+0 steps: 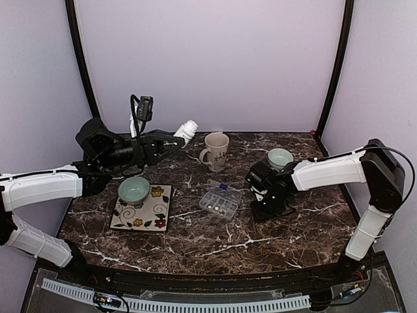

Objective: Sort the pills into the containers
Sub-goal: Pick up the lid of the pill bottle from the center of the board.

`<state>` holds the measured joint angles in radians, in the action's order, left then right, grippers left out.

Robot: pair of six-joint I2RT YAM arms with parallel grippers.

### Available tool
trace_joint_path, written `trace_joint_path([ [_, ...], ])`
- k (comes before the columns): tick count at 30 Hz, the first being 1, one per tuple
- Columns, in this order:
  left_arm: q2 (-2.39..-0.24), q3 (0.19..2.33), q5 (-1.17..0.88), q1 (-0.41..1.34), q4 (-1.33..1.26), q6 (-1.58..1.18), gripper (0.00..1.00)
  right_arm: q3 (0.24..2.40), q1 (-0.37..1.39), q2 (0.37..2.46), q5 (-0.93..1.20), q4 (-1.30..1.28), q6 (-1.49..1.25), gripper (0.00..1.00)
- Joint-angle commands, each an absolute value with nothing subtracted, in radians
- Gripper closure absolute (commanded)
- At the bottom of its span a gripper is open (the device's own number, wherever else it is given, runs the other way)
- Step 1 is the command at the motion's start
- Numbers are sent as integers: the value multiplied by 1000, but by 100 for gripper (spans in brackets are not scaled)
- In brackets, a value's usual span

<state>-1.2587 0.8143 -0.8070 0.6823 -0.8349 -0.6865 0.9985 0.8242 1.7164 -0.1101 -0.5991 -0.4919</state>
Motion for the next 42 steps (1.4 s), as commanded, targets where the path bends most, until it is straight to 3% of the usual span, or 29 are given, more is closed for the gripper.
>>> trace_joint_path([
  [1,-1255,817,-824,676,-848,-670,100,1014,812,1734,-102,-583,-482,60],
  [10,-1267,830,-829,676,-828,-675,100,1016,801,1753,-85,-555,-468,64],
  [26,-1219,802,-823,676,-776,-644,100,1006,789,1678,-29,-544,-435,92],
  [42,-1225,765,-867,676,-780,-658,100,1060,789,1334,50,-611,-480,93],
])
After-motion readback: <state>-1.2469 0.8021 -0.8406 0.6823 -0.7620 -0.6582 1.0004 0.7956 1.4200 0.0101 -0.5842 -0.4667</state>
